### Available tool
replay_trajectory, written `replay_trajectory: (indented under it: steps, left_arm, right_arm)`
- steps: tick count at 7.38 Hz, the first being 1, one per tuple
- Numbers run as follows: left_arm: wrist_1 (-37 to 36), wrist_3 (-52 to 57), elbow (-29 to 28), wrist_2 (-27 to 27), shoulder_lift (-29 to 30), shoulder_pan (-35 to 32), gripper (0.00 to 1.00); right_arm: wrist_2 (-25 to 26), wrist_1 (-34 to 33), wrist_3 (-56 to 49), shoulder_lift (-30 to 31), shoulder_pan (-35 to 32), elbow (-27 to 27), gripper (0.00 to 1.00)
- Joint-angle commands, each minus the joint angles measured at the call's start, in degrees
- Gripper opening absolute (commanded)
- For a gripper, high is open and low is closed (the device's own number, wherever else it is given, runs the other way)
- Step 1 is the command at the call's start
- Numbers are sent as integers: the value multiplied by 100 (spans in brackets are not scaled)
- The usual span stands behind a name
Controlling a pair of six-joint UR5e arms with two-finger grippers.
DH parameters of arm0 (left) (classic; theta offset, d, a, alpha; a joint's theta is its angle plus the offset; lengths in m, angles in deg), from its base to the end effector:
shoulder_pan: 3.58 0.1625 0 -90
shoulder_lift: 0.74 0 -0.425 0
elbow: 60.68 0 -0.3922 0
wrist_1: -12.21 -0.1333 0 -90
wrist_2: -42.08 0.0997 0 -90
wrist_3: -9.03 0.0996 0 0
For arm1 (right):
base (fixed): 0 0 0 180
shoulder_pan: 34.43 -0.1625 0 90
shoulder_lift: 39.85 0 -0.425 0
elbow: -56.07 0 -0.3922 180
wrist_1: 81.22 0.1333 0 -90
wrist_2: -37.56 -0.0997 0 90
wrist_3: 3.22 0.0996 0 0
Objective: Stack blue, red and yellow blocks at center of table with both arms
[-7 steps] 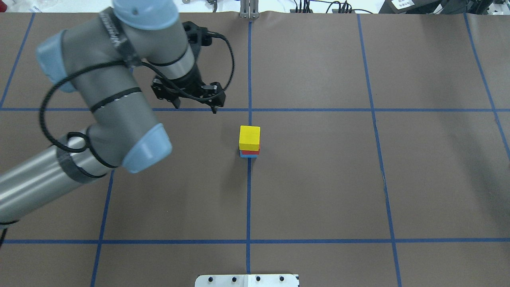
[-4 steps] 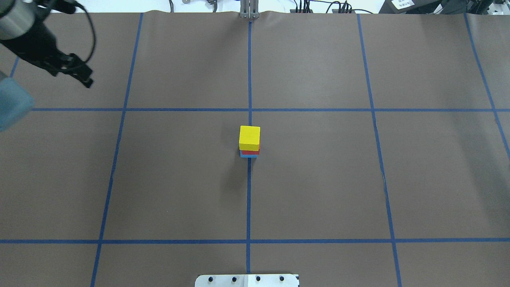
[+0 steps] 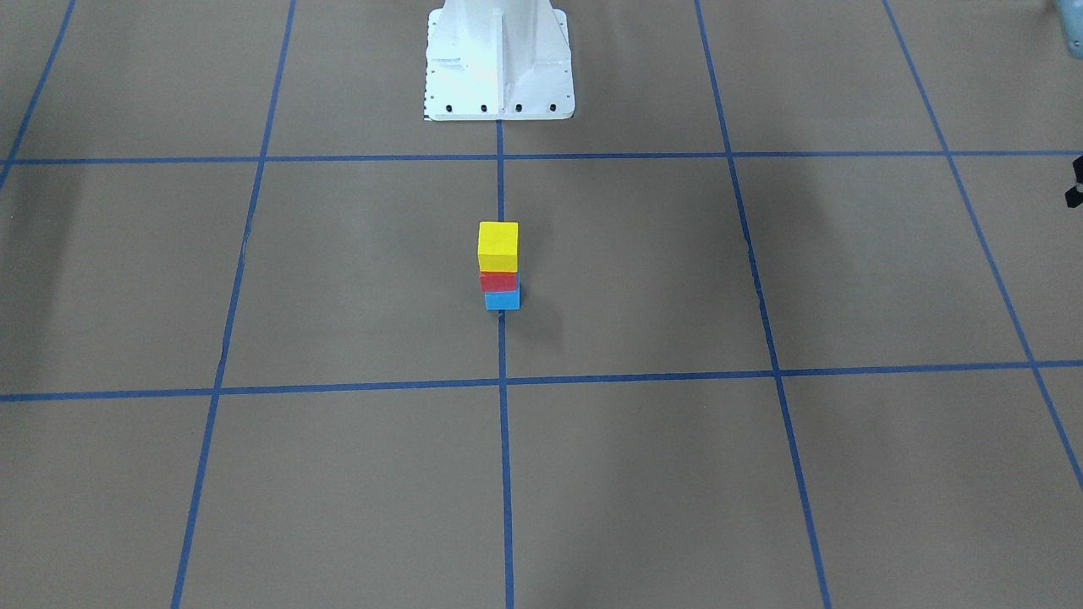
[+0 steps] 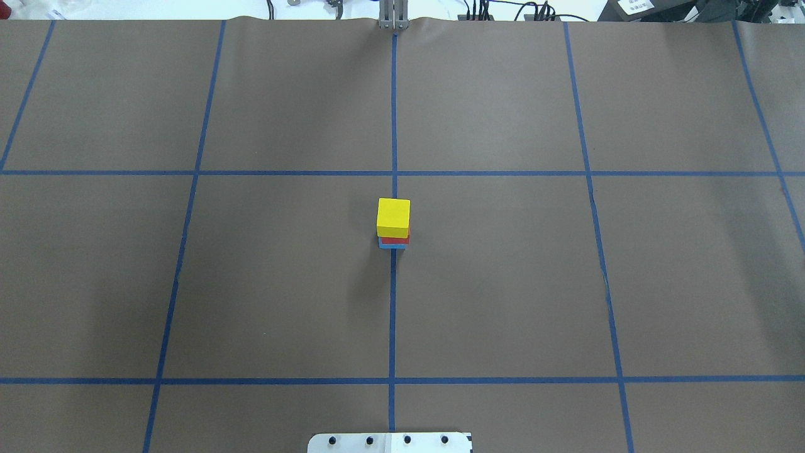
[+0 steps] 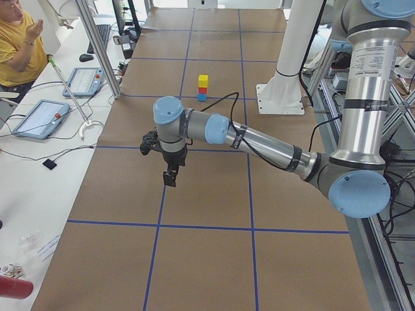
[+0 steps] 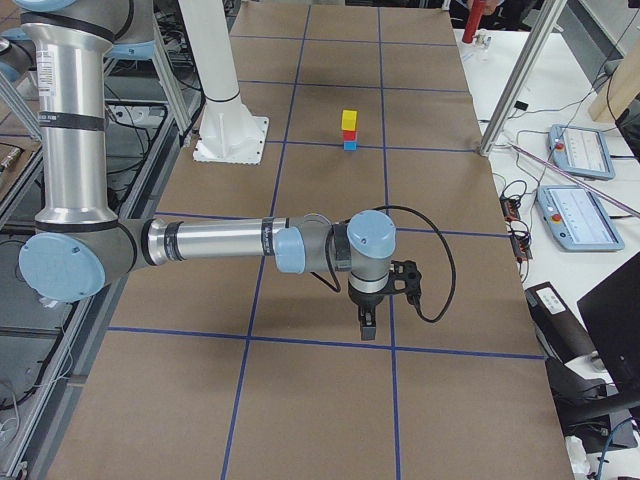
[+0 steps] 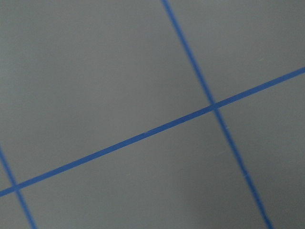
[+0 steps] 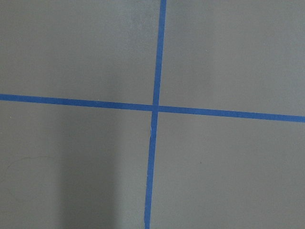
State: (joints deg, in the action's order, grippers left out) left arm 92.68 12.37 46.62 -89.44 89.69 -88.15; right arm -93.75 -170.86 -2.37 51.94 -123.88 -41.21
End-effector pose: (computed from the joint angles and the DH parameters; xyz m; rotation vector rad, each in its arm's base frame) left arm -0.0210 -0.4903 0.5276 0.1238 0.7269 0.1979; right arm 0.0629 -0.4846 0.6140 0.0888 -0.7215 -0.0318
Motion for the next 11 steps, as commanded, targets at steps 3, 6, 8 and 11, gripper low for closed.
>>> replay_trajectory:
  steps: [3,6,8,11]
  left_arm:
    - [1050,-35,27,-302,-975,-508,100]
    - [1094,0,-42,-383,-895,-552,100]
    - [1085,-27,-33,-383,-966,-552,100]
    - [1076,-18,-25,-374,-1088,-552,100]
  right_arm:
    - [-43,0,73,-135,16,-2,100]
    - [-43,0,82,-153,24,-28,100]
    - [-43,9,73,-197,33,-28,100]
    - [-43,9,73,-206,33,-28,100]
